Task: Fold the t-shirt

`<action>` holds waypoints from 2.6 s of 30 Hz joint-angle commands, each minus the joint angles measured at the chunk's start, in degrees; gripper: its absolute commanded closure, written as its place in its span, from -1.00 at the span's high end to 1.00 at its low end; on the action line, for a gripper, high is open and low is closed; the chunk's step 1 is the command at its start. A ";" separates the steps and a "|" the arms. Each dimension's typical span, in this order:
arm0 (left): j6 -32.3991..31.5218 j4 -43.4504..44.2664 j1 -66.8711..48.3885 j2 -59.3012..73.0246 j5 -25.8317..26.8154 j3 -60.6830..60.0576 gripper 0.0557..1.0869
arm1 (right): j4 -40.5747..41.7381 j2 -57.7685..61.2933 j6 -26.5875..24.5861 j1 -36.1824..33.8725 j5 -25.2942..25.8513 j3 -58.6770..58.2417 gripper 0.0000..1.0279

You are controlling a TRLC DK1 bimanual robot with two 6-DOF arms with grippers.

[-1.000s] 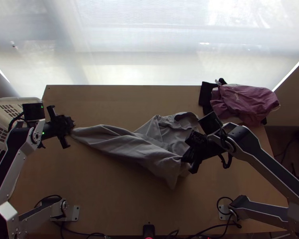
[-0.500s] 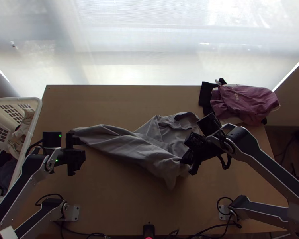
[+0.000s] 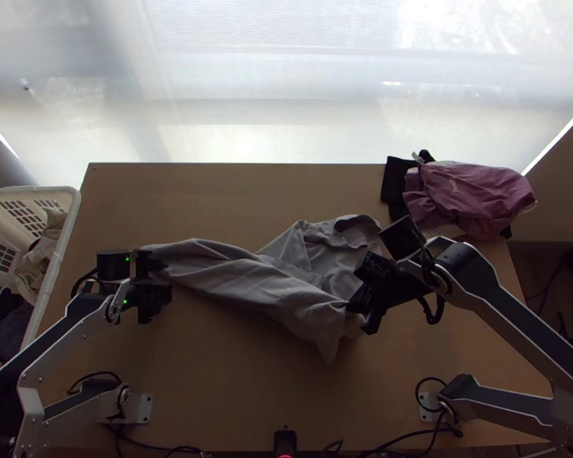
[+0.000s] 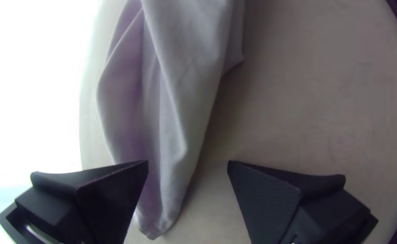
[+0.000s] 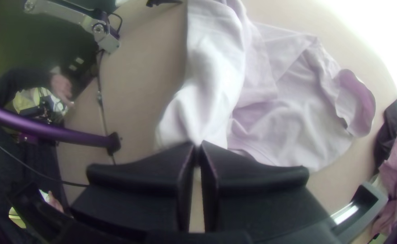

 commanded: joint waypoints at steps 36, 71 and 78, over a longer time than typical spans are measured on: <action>-18.95 -49.52 8.51 -0.45 0.85 42.33 -0.92 | -7.92 -1.78 0.15 1.15 -4.28 3.64 -0.95; -95.24 -45.92 7.98 -30.68 17.46 74.41 -0.92 | 12.12 -31.57 25.11 -32.60 -10.00 27.72 -0.95; -97.35 -44.78 8.95 -33.94 18.69 73.27 -0.93 | 15.19 -33.95 28.01 -37.08 -9.65 24.12 -0.95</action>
